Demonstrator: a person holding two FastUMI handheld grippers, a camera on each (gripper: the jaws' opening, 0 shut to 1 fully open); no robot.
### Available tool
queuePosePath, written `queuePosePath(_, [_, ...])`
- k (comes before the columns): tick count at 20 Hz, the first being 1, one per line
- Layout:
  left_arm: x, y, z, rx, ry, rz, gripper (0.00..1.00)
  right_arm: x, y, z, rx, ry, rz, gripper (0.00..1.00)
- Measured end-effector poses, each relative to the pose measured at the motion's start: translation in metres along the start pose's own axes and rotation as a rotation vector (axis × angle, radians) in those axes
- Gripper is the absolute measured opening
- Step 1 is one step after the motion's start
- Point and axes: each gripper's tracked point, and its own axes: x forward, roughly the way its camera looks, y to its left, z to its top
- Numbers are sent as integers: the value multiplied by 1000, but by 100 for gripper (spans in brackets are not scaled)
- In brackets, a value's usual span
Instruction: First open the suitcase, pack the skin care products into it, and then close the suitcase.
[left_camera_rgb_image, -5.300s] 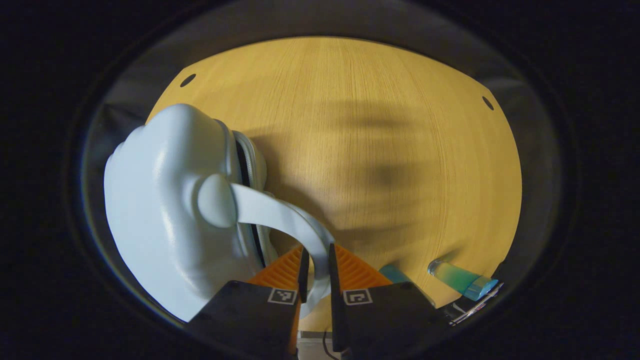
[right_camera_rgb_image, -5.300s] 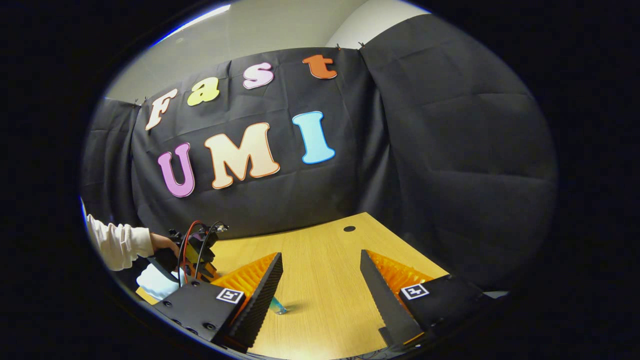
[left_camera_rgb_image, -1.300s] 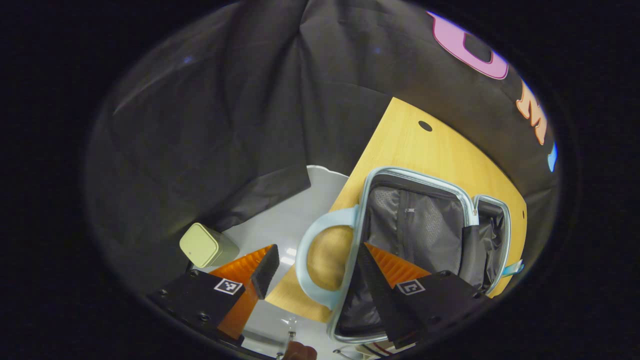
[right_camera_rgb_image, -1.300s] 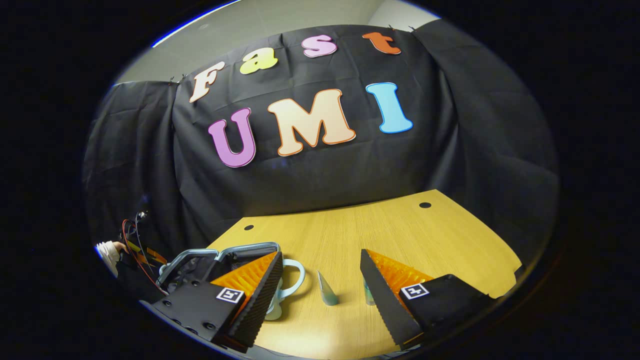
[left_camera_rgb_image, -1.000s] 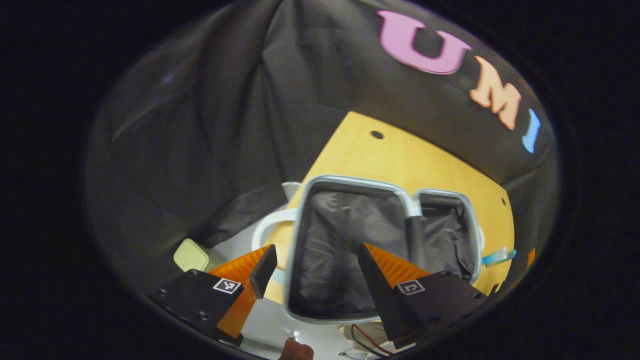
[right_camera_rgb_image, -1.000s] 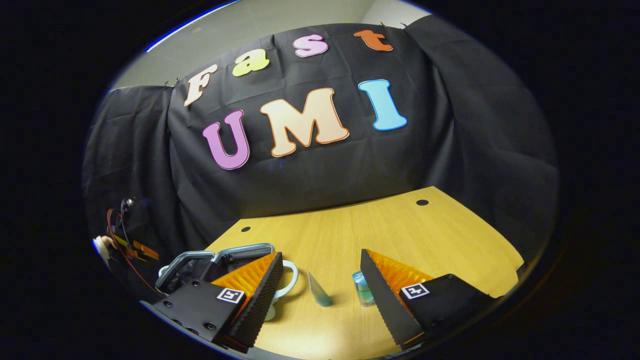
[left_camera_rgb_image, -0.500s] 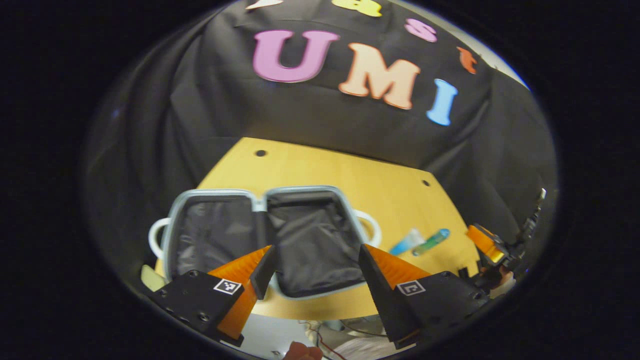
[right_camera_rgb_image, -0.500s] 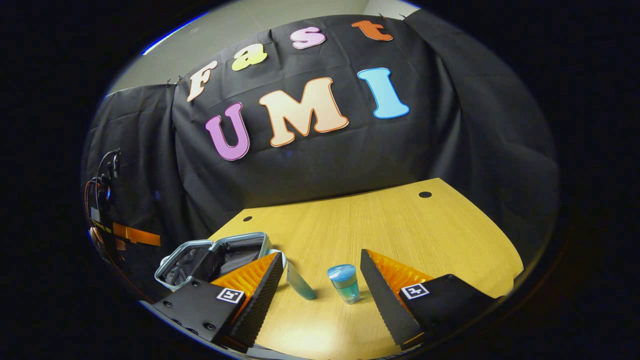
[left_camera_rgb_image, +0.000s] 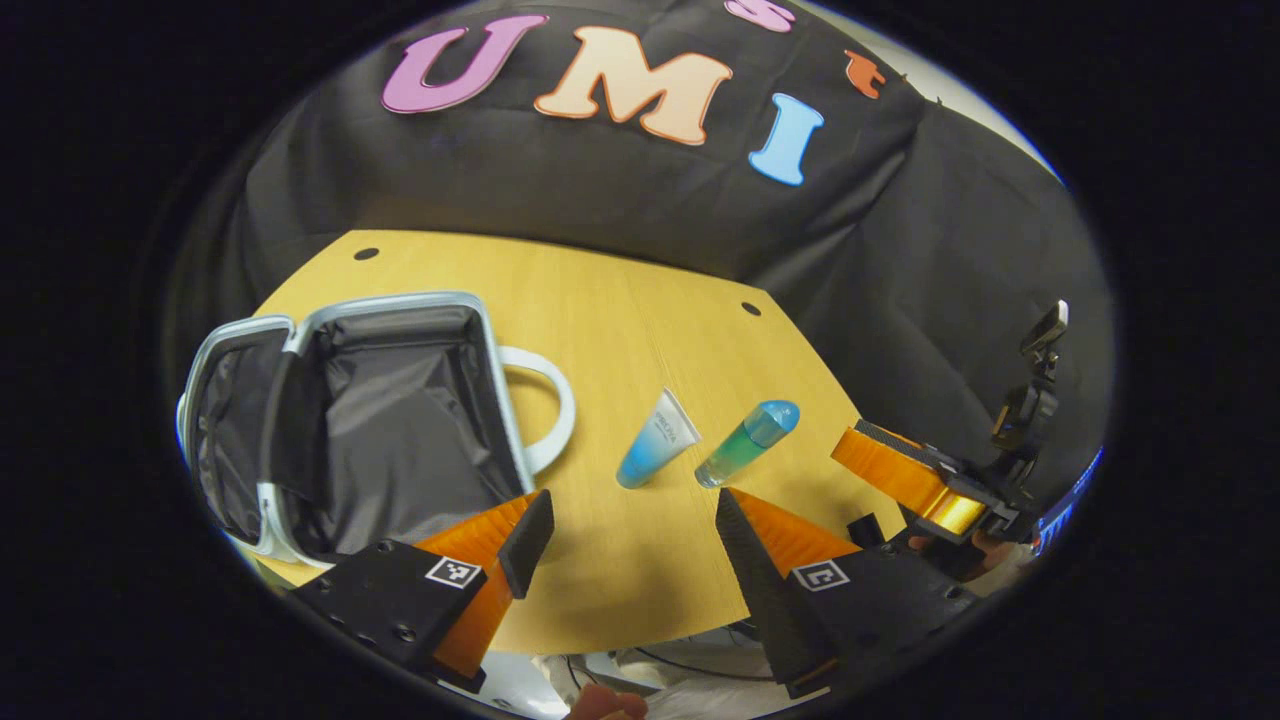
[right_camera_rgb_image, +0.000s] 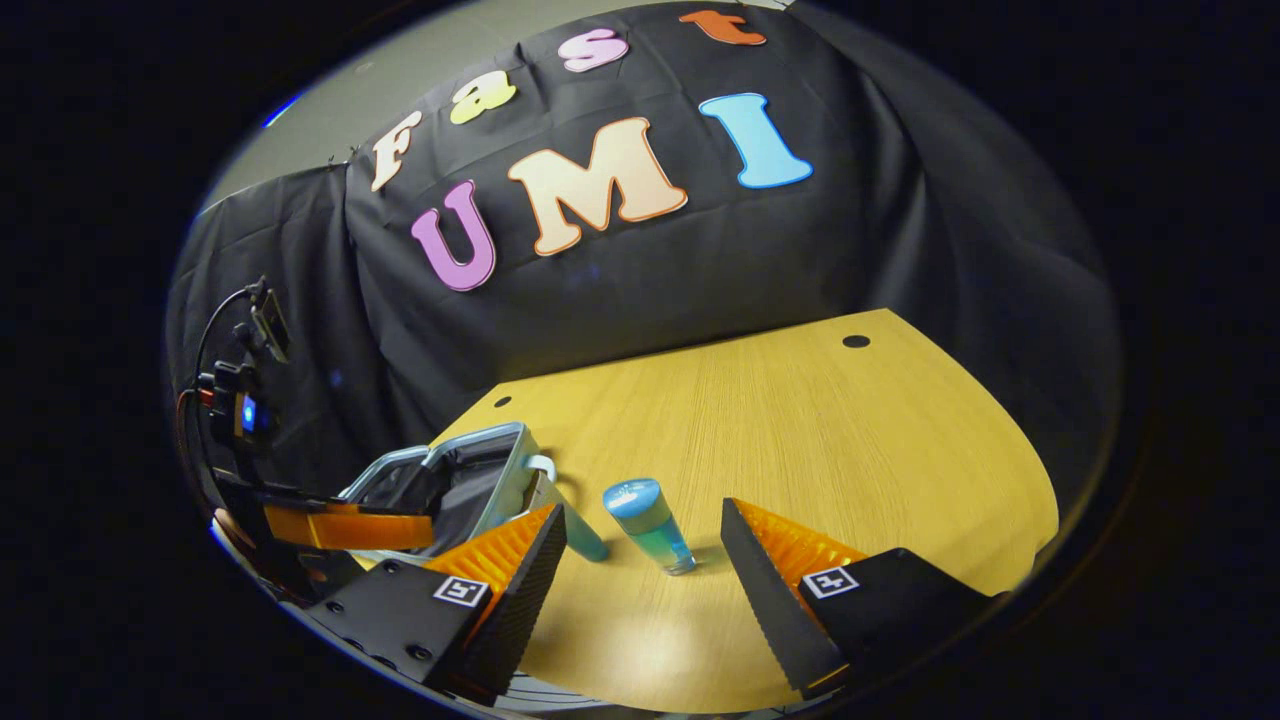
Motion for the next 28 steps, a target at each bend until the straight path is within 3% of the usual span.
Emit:
queuePosePath(8, [82, -9, -8, 25, -11, 94, 96, 16, -11, -38, -21, 57, 57, 98])
queuePosePath(13, [116, -6, -9, -27, -24, 140, 96, 26, -24, -51, -8, 75, 62, 98])
queuePosePath(19, [135, 14, -26, -127, 12, 249, 96, 35, -33, -66, 15, 116, 78, 94])
queuePosePath(20, [138, 16, -24, -119, 11, 253, 84, 37, -33, -68, 14, 121, 82, 94])
queuePosePath(21, [139, 16, -25, -116, 16, 257, 87, 39, -33, -69, 12, 125, 85, 94])
queuePosePath(22, [141, 17, -27, -97, 24, 262, 66, 42, -33, -70, 9, 128, 90, 98])
queuePosePath(23, [142, 21, -26, -72, 26, 272, 67, 45, -32, -71, 4, 133, 96, 98])
queuePosePath(24, [142, 20, -27, -51, 34, 285, 42, 48, -31, -72, 0, 135, 101, 98])
queuePosePath(28, [141, 14, -28, -52, 40, 261, 32, 66, -22, -72, -25, 139, 127, 98])
